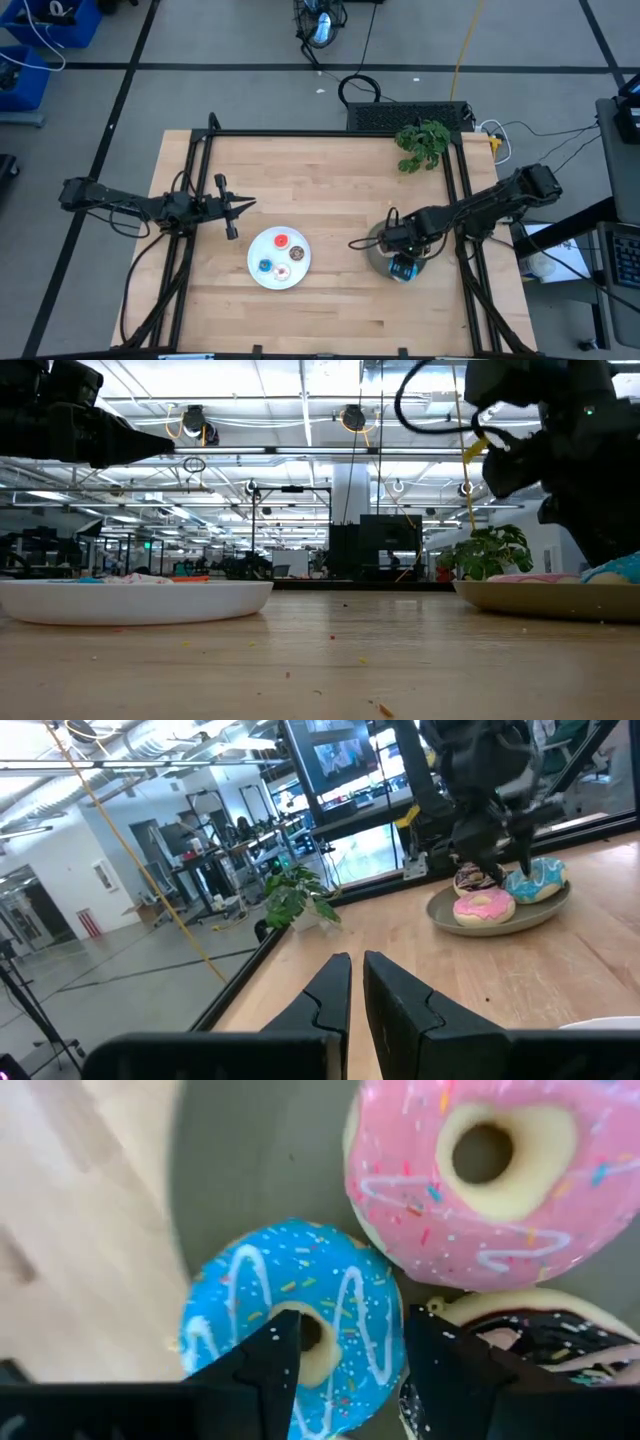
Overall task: Pick & Place donuts
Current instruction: Put the large blue donut on the gray plate, then return to Home Position
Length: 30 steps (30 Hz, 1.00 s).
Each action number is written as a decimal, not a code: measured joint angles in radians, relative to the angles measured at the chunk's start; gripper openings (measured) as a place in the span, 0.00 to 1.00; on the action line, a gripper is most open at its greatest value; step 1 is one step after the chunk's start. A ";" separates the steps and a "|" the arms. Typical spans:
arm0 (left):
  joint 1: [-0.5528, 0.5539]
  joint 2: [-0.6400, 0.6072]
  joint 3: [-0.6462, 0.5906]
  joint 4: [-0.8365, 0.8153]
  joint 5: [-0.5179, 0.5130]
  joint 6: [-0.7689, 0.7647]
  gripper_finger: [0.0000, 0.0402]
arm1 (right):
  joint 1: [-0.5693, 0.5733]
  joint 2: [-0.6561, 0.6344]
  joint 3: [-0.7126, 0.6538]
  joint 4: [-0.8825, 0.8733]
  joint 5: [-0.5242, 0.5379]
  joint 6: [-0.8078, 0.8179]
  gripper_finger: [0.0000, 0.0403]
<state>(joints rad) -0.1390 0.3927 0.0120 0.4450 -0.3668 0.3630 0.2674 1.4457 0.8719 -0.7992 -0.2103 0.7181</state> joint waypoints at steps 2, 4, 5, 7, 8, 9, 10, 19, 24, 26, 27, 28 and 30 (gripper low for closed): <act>0.000 0.000 0.000 0.000 0.000 0.000 0.09 | 0.000 -0.033 0.002 0.009 0.003 0.000 0.41; 0.000 0.000 0.000 0.000 0.000 0.000 0.09 | 0.000 -0.069 0.010 0.011 0.010 0.001 0.40; 0.000 0.000 0.000 0.000 0.000 0.005 0.09 | 0.001 -0.089 0.019 0.003 0.024 0.002 0.40; 0.000 0.000 0.000 0.000 -0.001 0.036 0.09 | 0.014 -0.133 0.046 -0.009 0.048 0.003 0.39; 0.000 0.000 0.000 0.000 -0.001 0.051 0.09 | 0.025 -0.158 0.066 -0.016 0.076 0.000 0.38; 0.000 0.000 0.000 0.000 -0.001 0.065 0.09 | 0.039 -0.181 0.088 -0.024 0.108 -0.007 0.37; 0.000 0.000 0.000 0.000 -0.001 0.075 0.09 | 0.055 -0.205 0.113 -0.029 0.149 -0.022 0.37; 0.000 0.000 0.000 0.149 -0.058 0.079 0.09 | 0.205 -0.538 0.171 -0.016 0.506 -0.245 0.26; 0.000 0.000 0.000 0.187 -0.088 0.053 0.09 | 0.232 -0.768 0.029 0.008 0.651 -0.347 0.21; 0.000 0.000 0.000 0.188 -0.105 0.046 0.09 | 0.231 -0.866 -0.050 0.043 0.762 -0.409 0.17; 0.000 0.000 0.000 0.188 -0.106 0.046 0.09 | 0.228 -0.916 -0.094 0.070 0.821 -0.443 0.14; 0.000 0.000 0.000 0.188 -0.106 0.047 0.09 | 0.222 -0.967 -0.138 0.103 0.861 -0.484 0.10; 0.001 0.000 0.000 0.185 -0.106 0.046 0.09 | 0.198 -1.063 -0.216 0.195 0.859 -0.581 0.03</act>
<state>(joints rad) -0.1376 0.3923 0.0124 0.6300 -0.4728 0.4093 0.4653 0.3825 0.6558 -0.6041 0.6484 0.1375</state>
